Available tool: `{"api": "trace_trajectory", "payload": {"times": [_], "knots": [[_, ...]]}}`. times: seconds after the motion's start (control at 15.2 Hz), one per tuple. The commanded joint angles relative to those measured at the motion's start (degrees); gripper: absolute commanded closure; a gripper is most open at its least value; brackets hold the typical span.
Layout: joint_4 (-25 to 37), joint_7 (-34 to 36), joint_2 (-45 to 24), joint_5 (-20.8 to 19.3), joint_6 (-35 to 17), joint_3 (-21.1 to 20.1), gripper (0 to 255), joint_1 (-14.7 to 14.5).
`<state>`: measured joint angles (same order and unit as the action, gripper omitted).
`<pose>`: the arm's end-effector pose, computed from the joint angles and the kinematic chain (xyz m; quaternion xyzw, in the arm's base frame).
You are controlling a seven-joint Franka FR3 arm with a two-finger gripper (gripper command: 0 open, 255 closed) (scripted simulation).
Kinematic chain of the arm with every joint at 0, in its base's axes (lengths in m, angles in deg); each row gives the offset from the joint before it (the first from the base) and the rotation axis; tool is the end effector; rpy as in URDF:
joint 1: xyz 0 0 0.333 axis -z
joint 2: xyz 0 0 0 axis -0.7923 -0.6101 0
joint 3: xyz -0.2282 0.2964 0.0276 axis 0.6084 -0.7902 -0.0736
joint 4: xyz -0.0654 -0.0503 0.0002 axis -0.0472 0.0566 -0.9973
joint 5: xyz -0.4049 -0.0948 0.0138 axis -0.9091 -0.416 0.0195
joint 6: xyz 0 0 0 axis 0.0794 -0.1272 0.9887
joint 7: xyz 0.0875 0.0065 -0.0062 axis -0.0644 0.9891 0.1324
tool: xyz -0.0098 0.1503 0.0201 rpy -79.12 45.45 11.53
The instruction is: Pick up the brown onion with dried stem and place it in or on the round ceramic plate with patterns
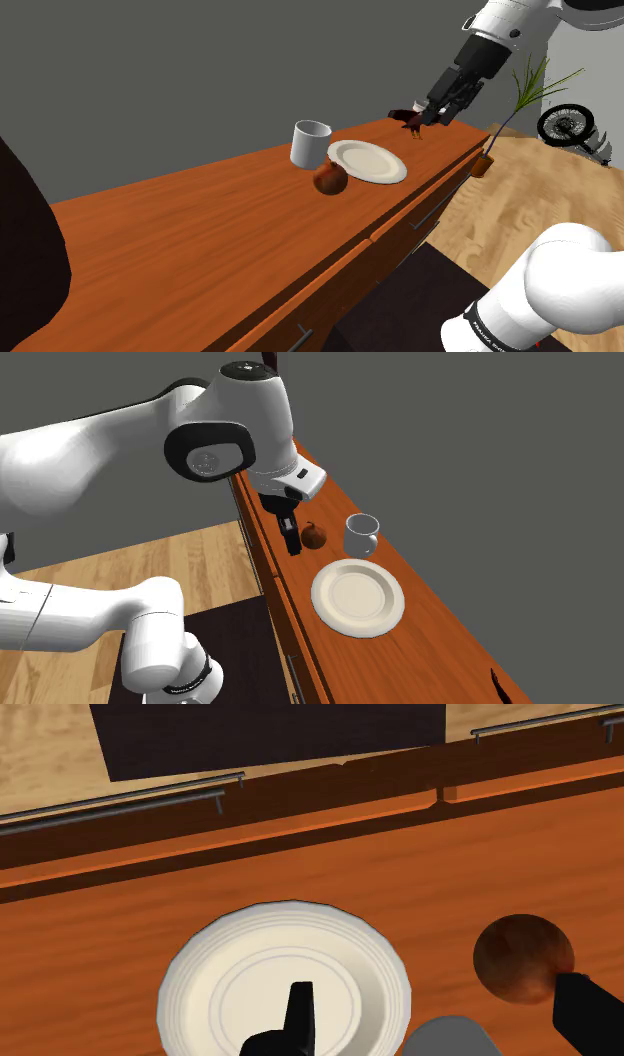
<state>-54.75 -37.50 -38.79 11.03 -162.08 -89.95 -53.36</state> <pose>0.2880 0.0225 0.6315 -0.9957 0.0279 -0.0658 0.0595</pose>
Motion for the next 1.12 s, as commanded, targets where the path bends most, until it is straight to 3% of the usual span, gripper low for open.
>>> {"api": "trace_trajectory", "payload": {"times": [0.0, 0.59, 0.86, 1.06], "knots": [[0.0, 0.0, 0.0, 0.0, 0.0, 0.0, 0, 0.0], [-27.81, 10.53, 15.54, 11.12, -32.63, -11.02, 0, -2.6], [-36.07, 16.28, 14.8, 17.69, -50.93, -19.46, 0, -5.57], [-39.47, 21.25, 8.56, 22.62, -67.4, -27.26, 0, -7.12]]}}
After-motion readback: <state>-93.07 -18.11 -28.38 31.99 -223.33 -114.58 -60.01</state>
